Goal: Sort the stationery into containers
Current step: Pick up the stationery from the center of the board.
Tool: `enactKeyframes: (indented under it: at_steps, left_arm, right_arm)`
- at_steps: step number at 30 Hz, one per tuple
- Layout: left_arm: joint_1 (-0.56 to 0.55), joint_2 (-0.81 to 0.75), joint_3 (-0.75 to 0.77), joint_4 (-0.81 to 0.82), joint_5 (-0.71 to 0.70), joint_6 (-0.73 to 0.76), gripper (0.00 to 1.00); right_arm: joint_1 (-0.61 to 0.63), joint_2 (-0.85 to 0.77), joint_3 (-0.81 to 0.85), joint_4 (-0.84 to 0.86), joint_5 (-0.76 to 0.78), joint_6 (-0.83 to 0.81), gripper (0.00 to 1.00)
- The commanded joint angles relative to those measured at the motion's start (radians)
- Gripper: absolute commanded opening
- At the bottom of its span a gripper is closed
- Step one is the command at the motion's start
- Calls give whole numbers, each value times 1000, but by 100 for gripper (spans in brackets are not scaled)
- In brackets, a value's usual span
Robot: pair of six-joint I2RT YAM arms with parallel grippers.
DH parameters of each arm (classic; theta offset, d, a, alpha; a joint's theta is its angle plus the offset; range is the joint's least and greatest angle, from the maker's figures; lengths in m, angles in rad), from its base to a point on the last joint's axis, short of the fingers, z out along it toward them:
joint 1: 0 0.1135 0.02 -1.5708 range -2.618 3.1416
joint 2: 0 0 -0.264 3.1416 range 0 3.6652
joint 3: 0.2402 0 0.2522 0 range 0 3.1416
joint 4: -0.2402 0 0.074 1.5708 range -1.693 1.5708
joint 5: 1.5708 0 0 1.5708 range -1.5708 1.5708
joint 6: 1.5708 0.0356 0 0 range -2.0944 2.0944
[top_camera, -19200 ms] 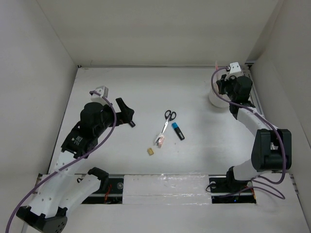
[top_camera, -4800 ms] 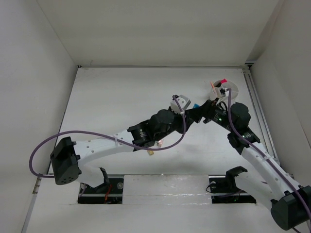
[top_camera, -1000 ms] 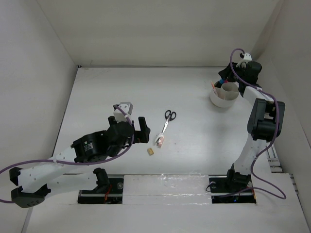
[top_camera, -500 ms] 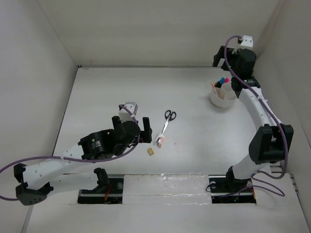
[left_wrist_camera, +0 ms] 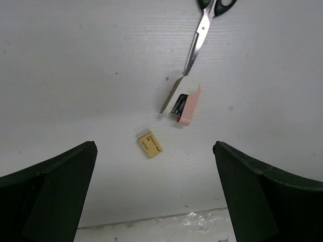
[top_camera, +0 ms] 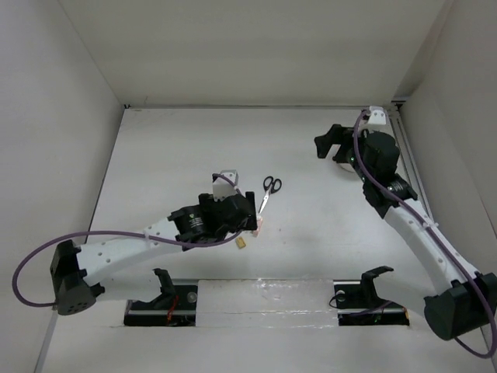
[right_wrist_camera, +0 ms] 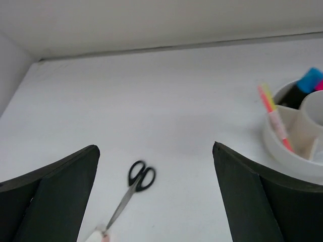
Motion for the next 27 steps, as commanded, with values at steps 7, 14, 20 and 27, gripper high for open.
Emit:
enactKeyframes:
  at_steps: [7, 14, 20, 27]
  left_arm:
    - [23, 180, -48, -87, 25, -417, 100]
    - [14, 230, -106, -61, 73, -621, 96]
    - [-26, 371, -77, -99, 108, -732, 93]
    - [-26, 456, -74, -89, 119, -787, 90]
  right_arm:
    - [135, -130, -36, -81, 58, 14, 99]
    - [218, -110, -45, -81, 67, 32, 99]
    - [264, -101, -45, -72, 86, 52, 98]
    - [310, -91, -45, -63, 96, 52, 98]
